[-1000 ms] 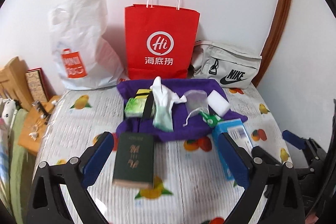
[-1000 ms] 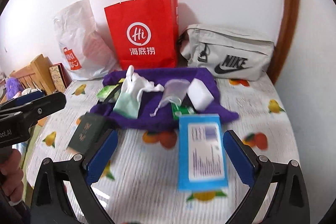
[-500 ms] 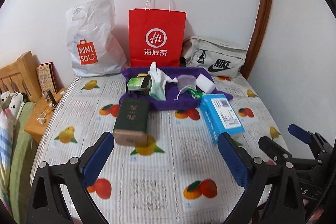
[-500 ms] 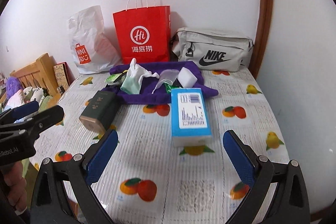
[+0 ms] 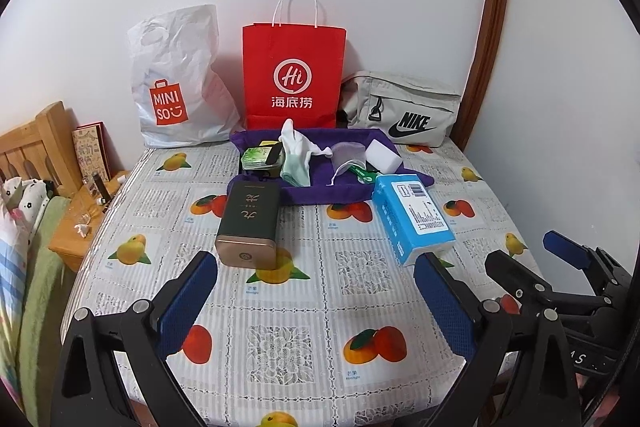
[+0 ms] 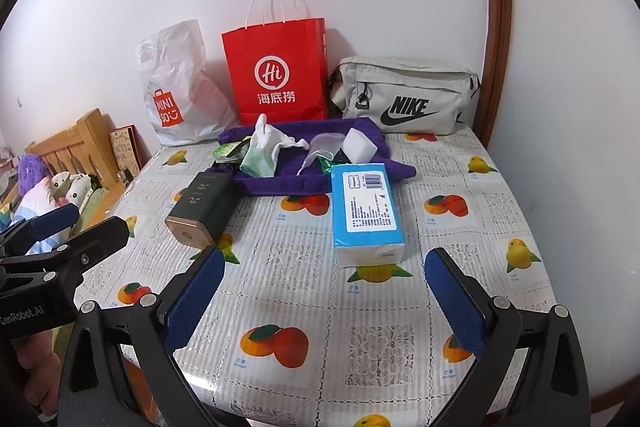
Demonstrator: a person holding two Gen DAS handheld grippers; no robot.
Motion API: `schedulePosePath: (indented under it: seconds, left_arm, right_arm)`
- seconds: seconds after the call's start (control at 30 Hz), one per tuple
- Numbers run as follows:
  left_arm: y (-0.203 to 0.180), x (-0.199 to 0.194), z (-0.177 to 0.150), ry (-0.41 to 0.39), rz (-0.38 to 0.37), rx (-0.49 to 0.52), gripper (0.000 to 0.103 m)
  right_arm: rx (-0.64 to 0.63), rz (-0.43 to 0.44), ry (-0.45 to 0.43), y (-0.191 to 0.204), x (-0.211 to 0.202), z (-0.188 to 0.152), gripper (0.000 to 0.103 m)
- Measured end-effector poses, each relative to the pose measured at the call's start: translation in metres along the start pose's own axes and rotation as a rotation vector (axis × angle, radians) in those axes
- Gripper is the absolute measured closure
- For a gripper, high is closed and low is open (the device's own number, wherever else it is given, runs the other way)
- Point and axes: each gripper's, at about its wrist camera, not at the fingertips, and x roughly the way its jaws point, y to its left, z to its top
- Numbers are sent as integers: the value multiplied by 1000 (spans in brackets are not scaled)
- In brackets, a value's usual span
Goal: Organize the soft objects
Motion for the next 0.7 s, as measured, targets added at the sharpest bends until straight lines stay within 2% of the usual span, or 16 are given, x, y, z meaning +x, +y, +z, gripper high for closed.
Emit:
schedulePosePath:
  seconds: [0.7]
  left_arm:
    - [1, -6, -4, 0, 2, -7, 3]
  right_arm:
    - [-12, 11, -5, 7, -7, -4, 3]
